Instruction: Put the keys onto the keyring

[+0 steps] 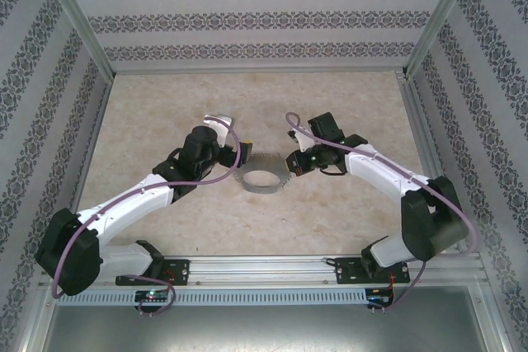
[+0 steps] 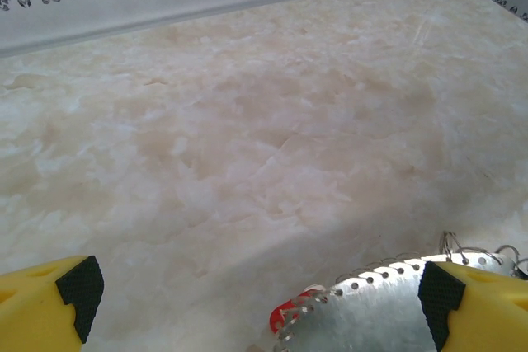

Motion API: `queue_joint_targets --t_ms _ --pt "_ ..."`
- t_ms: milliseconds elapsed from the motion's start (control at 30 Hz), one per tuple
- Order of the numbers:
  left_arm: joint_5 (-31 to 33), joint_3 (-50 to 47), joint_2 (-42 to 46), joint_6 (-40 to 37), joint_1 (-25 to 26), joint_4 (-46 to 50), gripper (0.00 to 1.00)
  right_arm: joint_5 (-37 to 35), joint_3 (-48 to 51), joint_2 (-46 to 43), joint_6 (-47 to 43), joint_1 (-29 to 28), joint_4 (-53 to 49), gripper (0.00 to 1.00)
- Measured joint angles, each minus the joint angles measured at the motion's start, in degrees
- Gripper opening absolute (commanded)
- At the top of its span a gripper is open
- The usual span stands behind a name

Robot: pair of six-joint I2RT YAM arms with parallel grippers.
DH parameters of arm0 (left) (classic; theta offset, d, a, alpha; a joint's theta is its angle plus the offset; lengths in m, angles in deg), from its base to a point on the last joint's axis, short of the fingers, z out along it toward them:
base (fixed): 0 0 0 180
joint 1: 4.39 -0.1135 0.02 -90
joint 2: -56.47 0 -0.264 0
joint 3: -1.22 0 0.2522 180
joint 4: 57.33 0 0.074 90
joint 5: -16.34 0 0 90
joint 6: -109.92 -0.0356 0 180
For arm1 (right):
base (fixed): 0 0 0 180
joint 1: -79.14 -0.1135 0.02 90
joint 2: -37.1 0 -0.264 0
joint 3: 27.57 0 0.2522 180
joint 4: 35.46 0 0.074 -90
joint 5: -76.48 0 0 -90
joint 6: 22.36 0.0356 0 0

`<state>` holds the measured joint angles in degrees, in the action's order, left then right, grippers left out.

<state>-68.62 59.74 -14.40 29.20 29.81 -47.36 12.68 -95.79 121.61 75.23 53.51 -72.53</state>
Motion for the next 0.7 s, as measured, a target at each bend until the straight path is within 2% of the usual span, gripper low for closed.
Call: queue_joint_targets --t_ms 233,467,700 --pt "-0.2 0.0 -0.4 0.0 0.3 0.2 1.00 1.9 -6.1 8.6 0.1 -1.8 1.4 0.00" --pt "-0.5 0.6 -2.1 0.1 0.4 0.6 1.00 3.2 -21.5 23.5 0.4 -4.7 1.0 0.00" --pt "-0.2 0.8 -2.5 0.3 1.0 0.5 1.00 5.2 -33.9 35.5 1.4 -10.6 -1.6 0.00"
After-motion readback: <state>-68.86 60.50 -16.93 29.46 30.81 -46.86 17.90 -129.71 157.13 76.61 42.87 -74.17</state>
